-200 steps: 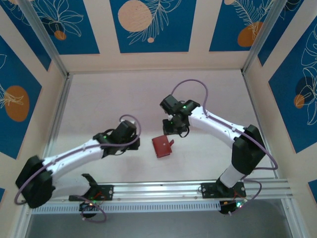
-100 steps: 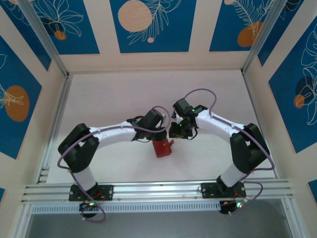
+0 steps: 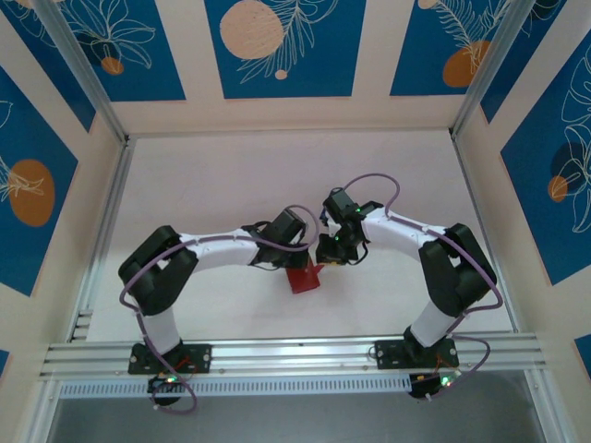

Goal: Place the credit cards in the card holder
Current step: Close the button on the card holder.

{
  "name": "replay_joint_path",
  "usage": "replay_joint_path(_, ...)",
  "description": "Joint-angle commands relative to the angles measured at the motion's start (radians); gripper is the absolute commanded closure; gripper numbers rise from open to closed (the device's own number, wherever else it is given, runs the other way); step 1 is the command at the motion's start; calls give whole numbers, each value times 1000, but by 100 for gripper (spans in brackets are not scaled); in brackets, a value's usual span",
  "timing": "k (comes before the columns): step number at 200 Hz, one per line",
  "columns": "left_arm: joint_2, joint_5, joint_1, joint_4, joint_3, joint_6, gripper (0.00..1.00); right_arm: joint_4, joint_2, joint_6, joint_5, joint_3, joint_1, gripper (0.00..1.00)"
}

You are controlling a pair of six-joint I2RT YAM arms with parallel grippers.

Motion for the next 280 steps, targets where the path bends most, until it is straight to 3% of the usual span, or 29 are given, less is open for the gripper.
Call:
replay_joint_path(1, 18, -13, -7, 4, -31, -8, 92, 4, 0, -17, -41, -9, -6, 80)
replay_joint_path(54, 10, -20, -6, 23, -67, -22, 93, 21, -3, -13, -85, -19, -6, 93)
replay_joint_path(193, 18, -14, -6, 43, -81, -33, 93, 24, -13, -17, -138, -14, -21, 82)
replay_joint_path(280, 16, -14, -6, 48, -87, -38, 93, 34, -16, -17, -150, -24, -24, 92)
